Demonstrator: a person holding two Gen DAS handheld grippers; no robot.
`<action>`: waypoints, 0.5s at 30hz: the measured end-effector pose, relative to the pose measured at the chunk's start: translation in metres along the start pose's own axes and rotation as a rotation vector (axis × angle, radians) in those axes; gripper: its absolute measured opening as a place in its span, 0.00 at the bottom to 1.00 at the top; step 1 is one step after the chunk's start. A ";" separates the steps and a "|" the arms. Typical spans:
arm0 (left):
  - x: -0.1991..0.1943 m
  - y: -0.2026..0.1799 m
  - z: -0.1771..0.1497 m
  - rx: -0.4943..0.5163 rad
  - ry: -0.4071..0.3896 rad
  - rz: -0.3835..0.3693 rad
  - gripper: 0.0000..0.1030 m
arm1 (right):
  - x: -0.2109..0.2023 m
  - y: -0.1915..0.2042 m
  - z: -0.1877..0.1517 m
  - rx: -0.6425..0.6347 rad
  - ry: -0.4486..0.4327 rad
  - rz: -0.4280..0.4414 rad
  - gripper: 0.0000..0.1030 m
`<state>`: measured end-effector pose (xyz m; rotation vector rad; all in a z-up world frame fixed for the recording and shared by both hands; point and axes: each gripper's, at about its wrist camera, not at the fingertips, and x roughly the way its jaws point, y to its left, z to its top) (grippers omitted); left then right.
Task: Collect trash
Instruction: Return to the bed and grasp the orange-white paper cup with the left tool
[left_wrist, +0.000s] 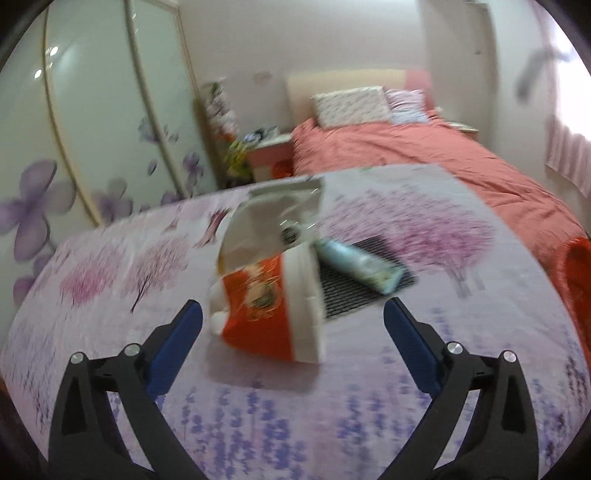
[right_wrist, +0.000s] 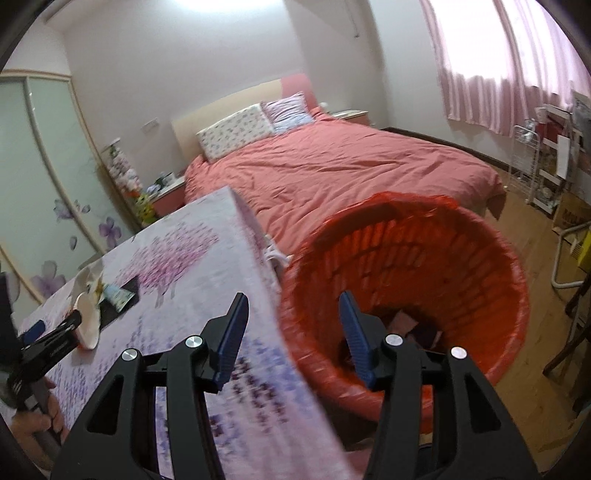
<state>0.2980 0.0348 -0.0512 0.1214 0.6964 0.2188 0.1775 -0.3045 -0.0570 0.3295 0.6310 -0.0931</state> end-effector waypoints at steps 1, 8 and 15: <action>0.005 0.003 0.000 -0.008 0.007 0.013 0.94 | 0.000 0.004 0.000 -0.007 0.004 0.004 0.50; 0.024 0.017 -0.005 -0.010 0.035 0.091 0.87 | 0.001 0.021 -0.005 -0.035 0.022 0.017 0.50; 0.032 0.082 -0.021 -0.135 0.092 0.046 0.73 | 0.004 0.036 -0.008 -0.055 0.034 0.027 0.50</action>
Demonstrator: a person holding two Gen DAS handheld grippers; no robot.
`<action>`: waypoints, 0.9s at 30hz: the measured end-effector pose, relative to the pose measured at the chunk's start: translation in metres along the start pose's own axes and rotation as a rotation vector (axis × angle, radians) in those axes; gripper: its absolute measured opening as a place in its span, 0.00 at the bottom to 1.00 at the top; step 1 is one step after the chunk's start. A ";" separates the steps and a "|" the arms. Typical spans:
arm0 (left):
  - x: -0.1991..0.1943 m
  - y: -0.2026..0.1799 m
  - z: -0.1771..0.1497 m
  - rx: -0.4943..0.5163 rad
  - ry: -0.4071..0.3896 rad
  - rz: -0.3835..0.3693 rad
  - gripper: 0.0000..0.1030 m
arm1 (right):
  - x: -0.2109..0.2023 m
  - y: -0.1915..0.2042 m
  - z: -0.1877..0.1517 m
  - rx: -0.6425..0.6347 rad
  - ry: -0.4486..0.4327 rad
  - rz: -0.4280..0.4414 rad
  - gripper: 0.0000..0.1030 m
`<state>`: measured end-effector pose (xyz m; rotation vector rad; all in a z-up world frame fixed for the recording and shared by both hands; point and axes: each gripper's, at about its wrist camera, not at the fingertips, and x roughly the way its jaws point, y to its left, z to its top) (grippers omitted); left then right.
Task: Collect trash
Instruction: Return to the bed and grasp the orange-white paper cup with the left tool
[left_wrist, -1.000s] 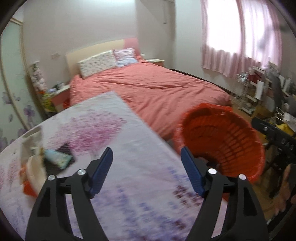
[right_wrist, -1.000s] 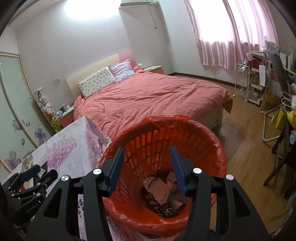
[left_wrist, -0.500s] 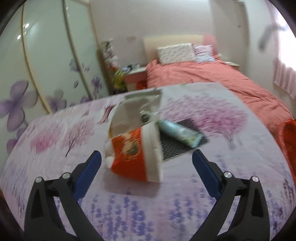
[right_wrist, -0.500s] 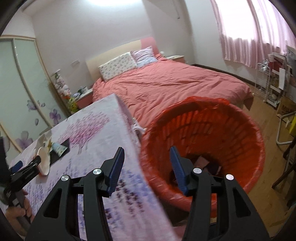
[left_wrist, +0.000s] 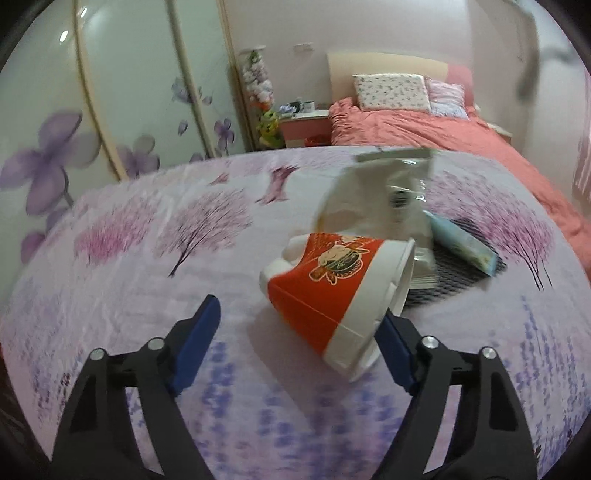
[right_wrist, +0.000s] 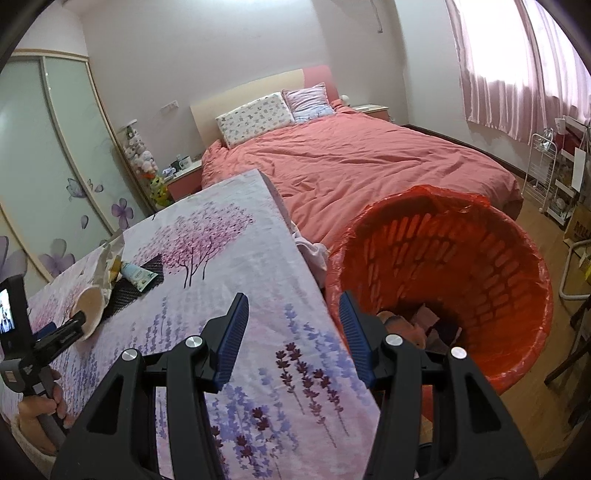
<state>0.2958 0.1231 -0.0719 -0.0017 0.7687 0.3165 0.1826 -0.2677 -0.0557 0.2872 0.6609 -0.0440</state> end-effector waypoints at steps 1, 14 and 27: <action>0.002 0.008 0.000 -0.015 0.006 -0.006 0.69 | 0.001 0.003 0.000 -0.005 0.004 0.002 0.50; 0.025 0.052 0.007 -0.032 0.044 -0.048 0.13 | 0.015 0.042 -0.009 -0.076 0.050 0.022 0.50; 0.037 0.105 0.011 -0.100 0.050 -0.029 0.06 | 0.057 0.134 -0.001 -0.152 0.119 0.185 0.50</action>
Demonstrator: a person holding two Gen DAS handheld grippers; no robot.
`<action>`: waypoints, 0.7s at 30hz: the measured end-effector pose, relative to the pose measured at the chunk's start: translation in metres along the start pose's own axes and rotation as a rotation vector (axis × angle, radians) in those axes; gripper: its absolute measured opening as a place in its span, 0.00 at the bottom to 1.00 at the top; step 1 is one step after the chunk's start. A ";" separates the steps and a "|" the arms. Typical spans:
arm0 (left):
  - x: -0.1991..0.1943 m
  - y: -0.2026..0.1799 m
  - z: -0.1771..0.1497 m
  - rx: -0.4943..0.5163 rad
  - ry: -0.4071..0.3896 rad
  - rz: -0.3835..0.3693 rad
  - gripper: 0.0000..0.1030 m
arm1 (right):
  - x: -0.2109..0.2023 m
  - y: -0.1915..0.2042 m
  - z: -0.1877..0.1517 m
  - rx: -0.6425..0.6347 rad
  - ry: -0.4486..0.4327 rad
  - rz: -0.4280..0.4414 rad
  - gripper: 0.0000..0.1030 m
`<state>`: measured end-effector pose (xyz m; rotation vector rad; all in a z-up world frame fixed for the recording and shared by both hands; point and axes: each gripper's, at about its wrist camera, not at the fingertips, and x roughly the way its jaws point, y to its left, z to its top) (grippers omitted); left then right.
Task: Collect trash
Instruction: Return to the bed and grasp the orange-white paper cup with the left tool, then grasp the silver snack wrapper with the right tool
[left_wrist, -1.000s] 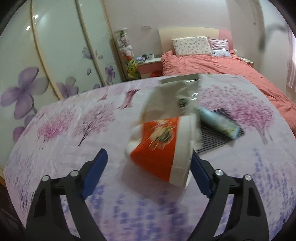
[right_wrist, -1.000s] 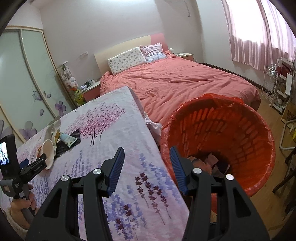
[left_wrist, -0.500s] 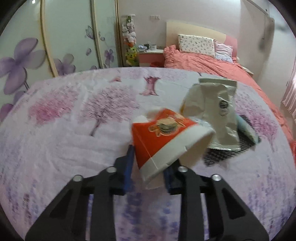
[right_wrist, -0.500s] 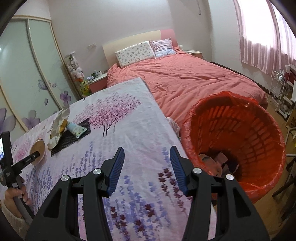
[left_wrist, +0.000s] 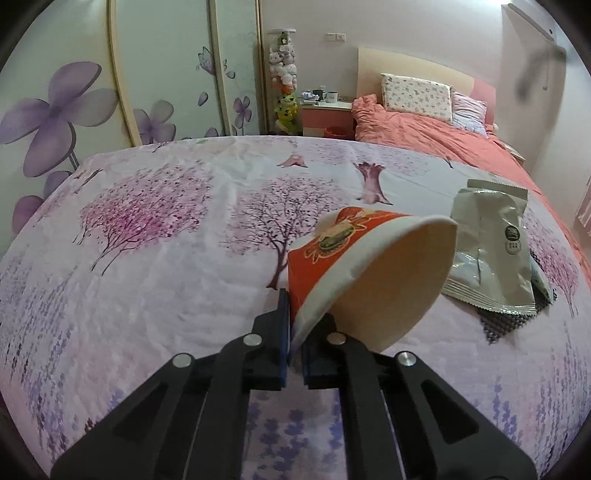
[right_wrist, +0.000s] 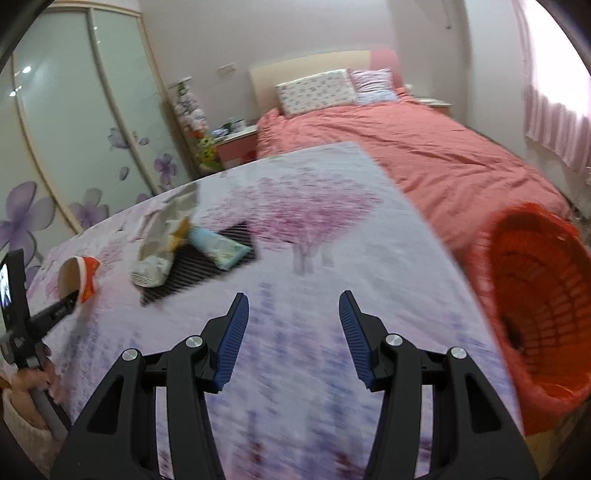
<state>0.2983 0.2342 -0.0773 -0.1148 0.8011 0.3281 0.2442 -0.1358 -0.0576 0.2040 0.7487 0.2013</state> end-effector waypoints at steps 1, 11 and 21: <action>0.000 0.002 0.001 -0.006 0.001 -0.006 0.06 | 0.008 0.011 0.004 -0.003 0.008 0.025 0.50; 0.002 0.020 0.013 -0.040 -0.010 -0.052 0.06 | 0.078 0.090 0.020 -0.056 0.102 0.137 0.45; 0.005 0.027 0.025 -0.048 -0.022 -0.075 0.06 | 0.107 0.101 0.015 -0.037 0.178 0.135 0.21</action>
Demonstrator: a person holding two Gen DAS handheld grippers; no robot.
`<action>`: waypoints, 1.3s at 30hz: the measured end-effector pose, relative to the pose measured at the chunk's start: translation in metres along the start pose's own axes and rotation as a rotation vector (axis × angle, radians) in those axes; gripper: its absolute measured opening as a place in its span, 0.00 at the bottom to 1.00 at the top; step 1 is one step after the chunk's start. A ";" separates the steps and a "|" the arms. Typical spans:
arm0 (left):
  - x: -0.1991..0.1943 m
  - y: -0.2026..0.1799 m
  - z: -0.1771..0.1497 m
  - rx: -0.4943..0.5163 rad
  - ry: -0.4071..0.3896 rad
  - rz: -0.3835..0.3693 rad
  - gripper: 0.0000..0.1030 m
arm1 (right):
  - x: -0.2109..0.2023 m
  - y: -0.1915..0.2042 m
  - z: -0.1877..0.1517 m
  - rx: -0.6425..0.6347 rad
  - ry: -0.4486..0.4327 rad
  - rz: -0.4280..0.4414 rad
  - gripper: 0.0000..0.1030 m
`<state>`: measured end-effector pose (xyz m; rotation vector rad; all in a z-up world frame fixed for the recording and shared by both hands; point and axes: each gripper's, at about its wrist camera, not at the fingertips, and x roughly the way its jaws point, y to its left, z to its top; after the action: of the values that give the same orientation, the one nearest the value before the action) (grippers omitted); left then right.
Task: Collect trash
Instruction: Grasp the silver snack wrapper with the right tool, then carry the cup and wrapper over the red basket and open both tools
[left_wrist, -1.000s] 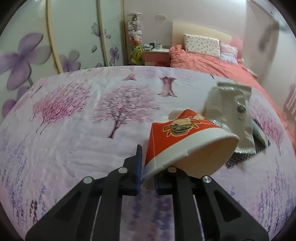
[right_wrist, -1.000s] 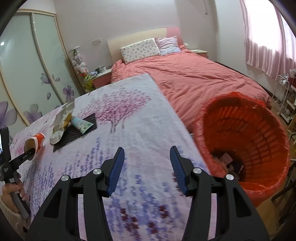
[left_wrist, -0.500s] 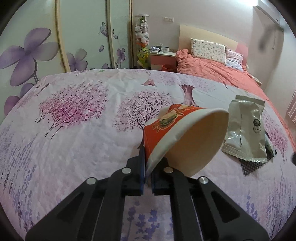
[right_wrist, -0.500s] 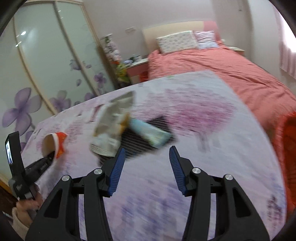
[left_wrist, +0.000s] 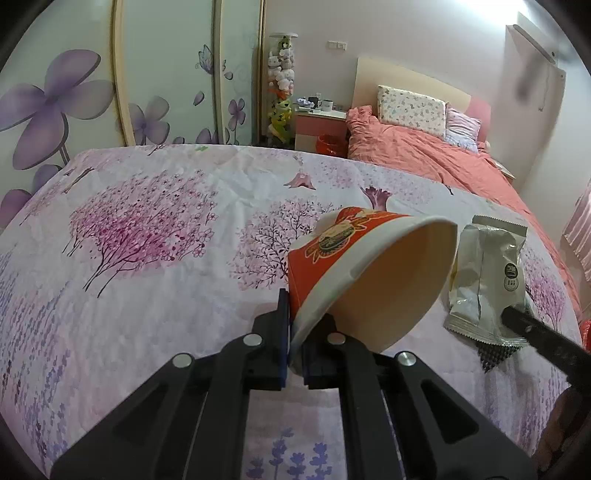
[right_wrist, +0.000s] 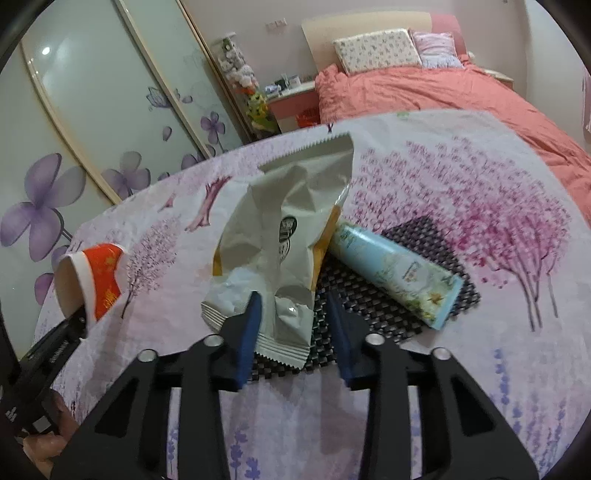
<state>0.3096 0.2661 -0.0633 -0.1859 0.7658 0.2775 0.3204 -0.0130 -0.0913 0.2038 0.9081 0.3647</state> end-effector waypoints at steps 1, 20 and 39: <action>0.000 0.000 0.000 0.000 -0.001 -0.001 0.06 | 0.000 0.001 -0.002 -0.001 0.000 0.004 0.19; -0.064 -0.056 0.002 0.066 -0.078 -0.080 0.06 | -0.129 -0.031 -0.010 -0.055 -0.255 -0.070 0.05; -0.125 -0.208 -0.031 0.262 -0.097 -0.322 0.06 | -0.240 -0.132 -0.052 0.040 -0.446 -0.292 0.05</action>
<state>0.2684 0.0389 0.0161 -0.0454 0.6576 -0.1194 0.1738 -0.2274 0.0103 0.1770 0.4939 0.0242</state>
